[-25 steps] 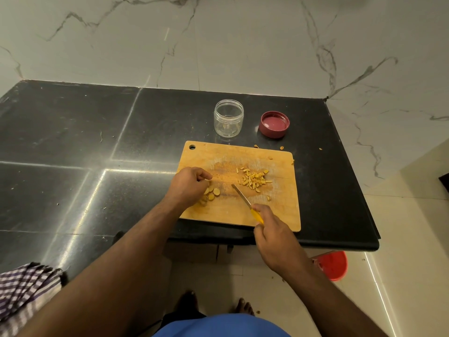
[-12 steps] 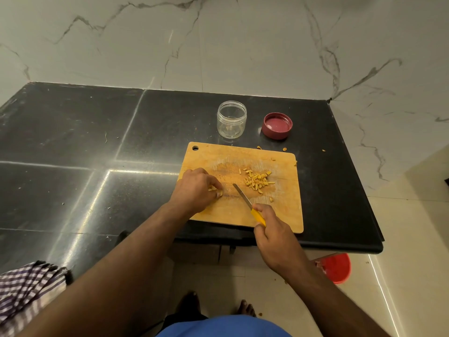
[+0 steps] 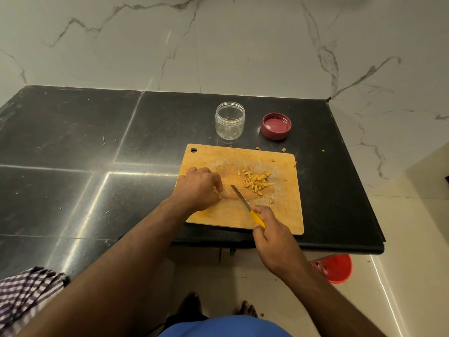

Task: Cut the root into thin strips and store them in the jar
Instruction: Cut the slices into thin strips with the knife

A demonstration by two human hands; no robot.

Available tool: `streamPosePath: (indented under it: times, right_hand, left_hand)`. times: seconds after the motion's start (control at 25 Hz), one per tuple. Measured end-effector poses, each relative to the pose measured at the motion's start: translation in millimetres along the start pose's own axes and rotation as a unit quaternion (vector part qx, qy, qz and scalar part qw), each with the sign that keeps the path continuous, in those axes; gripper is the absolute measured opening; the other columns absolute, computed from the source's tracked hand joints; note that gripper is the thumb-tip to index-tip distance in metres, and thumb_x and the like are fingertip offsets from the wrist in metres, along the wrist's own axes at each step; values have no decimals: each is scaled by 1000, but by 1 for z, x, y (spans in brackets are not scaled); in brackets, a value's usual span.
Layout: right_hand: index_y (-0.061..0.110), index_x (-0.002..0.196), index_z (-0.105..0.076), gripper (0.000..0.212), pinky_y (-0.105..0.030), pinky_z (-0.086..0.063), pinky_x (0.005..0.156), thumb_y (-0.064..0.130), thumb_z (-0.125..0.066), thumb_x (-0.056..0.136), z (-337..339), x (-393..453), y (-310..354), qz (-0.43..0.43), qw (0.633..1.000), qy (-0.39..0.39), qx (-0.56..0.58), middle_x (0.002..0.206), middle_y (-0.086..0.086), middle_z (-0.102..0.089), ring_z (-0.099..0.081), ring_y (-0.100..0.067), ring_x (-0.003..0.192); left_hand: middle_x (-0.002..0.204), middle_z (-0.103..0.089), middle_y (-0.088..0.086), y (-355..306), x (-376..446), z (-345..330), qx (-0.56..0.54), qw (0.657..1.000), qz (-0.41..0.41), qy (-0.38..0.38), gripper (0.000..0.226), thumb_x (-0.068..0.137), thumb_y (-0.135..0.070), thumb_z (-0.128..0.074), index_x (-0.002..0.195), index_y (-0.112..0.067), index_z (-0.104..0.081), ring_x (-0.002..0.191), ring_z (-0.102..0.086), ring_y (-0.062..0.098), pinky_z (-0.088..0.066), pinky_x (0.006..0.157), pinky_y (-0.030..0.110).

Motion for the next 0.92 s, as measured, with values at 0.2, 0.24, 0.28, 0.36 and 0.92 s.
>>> streamPosePath:
  times: [0.2, 0.24, 0.28, 0.36, 0.92]
  right_hand:
    - [34, 138, -38, 38, -23, -37, 47, 20, -41, 102, 3, 4, -2, -8, 1000, -6, 4, 84, 6, -58, -53, -12, 60]
    - [34, 138, -37, 39, -23, -37, 46, 20, -41, 102, 4, 4, -1, -9, 1000, -8, 5, 83, 5, -58, -53, -12, 59]
    - [35, 138, -37, 39, -23, -36, 46, 20, -41, 102, 5, 5, -1, -9, 1000, -10, 7, 82, 5, -58, -52, -11, 58]
    - [34, 138, -37, 39, -23, -36, 46, 19, -41, 102, 6, 6, 0, -8, 1000, -12, 6, 81, 5, -58, -52, -11, 57]
    - [32, 141, -36, 42, -18, -29, 46, 18, -40, 101, 4, 15, 6, -4, 1000, -17, -11, 79, 8, -55, -49, -8, 58]
  left_hand:
    - [98, -64, -9, 6, 13, 1, -165, 985, 53, -10, 10, 93, -23, -66, 93, -32, -64, 98, -58, 16, -57, 81, 36]
    - [98, -63, -9, 6, 15, 2, -189, 979, 70, -22, 9, 94, -23, -66, 98, -31, -65, 94, -60, 15, -59, 80, 36]
    - [99, -63, -10, 5, 18, 1, -201, 976, 81, -33, 9, 95, -24, -65, 101, -31, -66, 93, -62, 15, -59, 80, 37]
    - [102, -65, -9, 1, 22, -1, -194, 976, 89, -43, 12, 96, -26, -64, 106, -30, -69, 94, -62, 16, -59, 83, 41]
    - [105, -70, -8, 1, 24, -9, -109, 989, 83, -60, 17, 92, -33, -68, 107, -28, -73, 108, -56, 18, -50, 92, 45]
Point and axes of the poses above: each hand's wrist, its own x-axis towards the middle knuckle, its own z-axis out of the back of the hand, y = z × x, the point moved 9 cm from there along x, towards the middle knuckle
